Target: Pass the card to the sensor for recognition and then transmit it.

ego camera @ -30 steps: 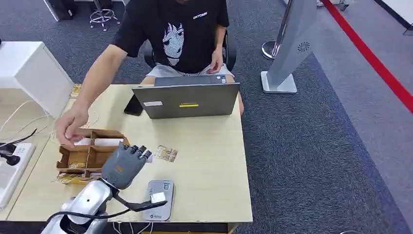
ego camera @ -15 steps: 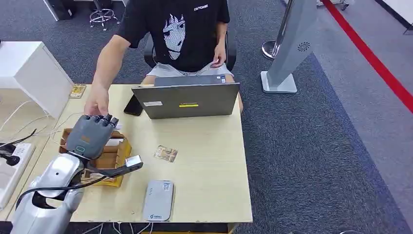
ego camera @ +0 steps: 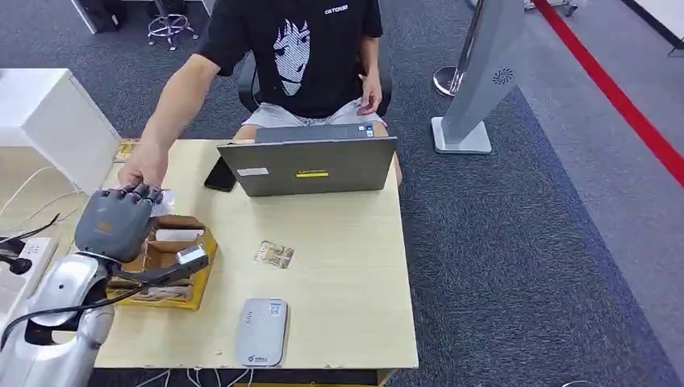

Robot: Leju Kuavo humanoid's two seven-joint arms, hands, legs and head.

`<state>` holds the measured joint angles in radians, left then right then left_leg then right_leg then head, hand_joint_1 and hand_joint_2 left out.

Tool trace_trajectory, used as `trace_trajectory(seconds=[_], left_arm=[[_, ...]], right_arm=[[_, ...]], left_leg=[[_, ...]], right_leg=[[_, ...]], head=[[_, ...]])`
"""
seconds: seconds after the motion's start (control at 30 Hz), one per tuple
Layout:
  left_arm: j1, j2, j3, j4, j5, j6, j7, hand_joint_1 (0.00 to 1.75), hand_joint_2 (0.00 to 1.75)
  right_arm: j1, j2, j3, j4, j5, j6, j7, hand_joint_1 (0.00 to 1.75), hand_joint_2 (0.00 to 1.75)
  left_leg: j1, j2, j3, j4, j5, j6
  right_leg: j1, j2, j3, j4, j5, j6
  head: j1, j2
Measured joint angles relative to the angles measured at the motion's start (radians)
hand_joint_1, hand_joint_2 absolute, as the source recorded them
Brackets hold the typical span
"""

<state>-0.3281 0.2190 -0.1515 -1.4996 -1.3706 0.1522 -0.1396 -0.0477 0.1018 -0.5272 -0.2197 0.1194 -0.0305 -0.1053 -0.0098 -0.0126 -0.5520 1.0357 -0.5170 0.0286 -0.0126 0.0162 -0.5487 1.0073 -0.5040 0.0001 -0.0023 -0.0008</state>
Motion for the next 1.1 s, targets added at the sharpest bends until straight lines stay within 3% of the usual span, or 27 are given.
trace_trajectory(seconds=[0.2, 0.43, 0.83, 1.1], left_arm=[[0.059, -0.001, 0.062, -0.040, 0.021, 0.000, -0.033, 0.00, 1.75], [0.139, -0.001, 0.067, -0.149, 0.033, -0.012, -0.099, 0.00, 1.75], [0.275, 0.019, -0.024, -0.349, 0.033, 0.019, -0.113, 0.00, 1.75], [0.358, 0.076, -0.074, -0.364, 0.026, 0.006, -0.077, 0.00, 1.75]], right_arm=[[0.000, 0.002, -0.019, 0.000, 0.006, -0.004, 0.005, 0.00, 1.75], [0.001, 0.003, -0.039, 0.000, 0.013, -0.012, 0.010, 0.00, 1.75], [0.001, 0.010, -0.072, 0.000, 0.020, -0.029, 0.018, 0.00, 1.75], [0.002, 0.016, -0.097, 0.000, 0.040, -0.039, 0.020, 0.00, 1.75]], left_leg=[[0.000, 0.000, 0.000, 0.000, 0.000, 0.000], [0.000, 0.000, 0.000, 0.000, 0.000, 0.000], [0.000, 0.000, 0.000, 0.000, 0.000, 0.000], [0.000, 0.000, 0.000, 0.000, 0.000, 0.000]], right_leg=[[0.000, 0.000, 0.000, 0.000, 0.000, 0.000], [0.000, 0.000, 0.000, 0.000, 0.000, 0.000], [0.000, 0.000, 0.000, -0.001, 0.000, 0.000], [0.000, 0.000, 0.000, 0.000, 0.000, 0.000]], head=[[0.000, 0.000], [0.000, 0.000], [0.000, 0.000], [0.000, 0.000]])
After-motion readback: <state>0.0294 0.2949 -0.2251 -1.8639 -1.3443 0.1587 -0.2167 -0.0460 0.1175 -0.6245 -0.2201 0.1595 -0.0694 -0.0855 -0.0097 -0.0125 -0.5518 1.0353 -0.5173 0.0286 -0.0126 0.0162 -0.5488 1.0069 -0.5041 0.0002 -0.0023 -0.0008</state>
